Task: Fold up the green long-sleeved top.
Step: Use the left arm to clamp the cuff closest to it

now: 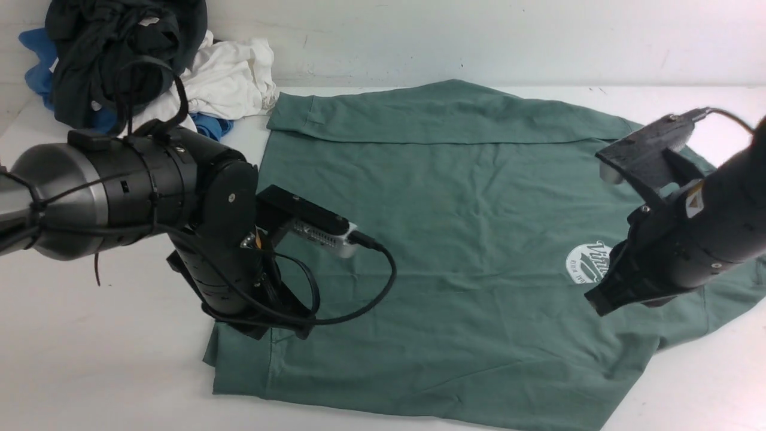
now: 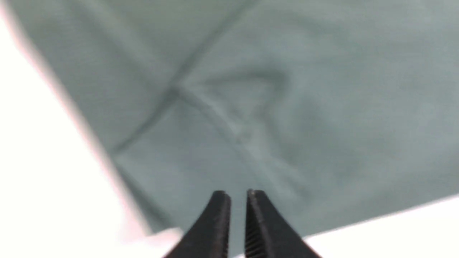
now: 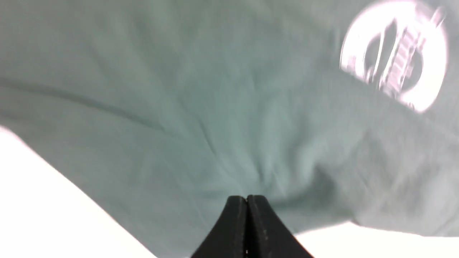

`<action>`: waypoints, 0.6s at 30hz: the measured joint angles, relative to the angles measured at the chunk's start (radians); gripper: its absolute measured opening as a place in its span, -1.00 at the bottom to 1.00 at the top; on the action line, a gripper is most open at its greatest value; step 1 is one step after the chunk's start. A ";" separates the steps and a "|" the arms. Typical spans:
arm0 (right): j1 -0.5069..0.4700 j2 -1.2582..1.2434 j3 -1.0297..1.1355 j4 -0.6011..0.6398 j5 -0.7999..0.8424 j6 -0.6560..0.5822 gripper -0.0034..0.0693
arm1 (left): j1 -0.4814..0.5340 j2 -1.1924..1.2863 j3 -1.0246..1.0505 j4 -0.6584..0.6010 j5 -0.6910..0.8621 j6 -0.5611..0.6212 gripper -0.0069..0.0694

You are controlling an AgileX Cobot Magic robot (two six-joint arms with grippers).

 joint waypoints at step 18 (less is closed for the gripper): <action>0.000 -0.004 0.104 0.114 -0.197 -0.046 -0.93 | 0.084 0.139 0.000 0.018 -0.023 -0.040 -0.24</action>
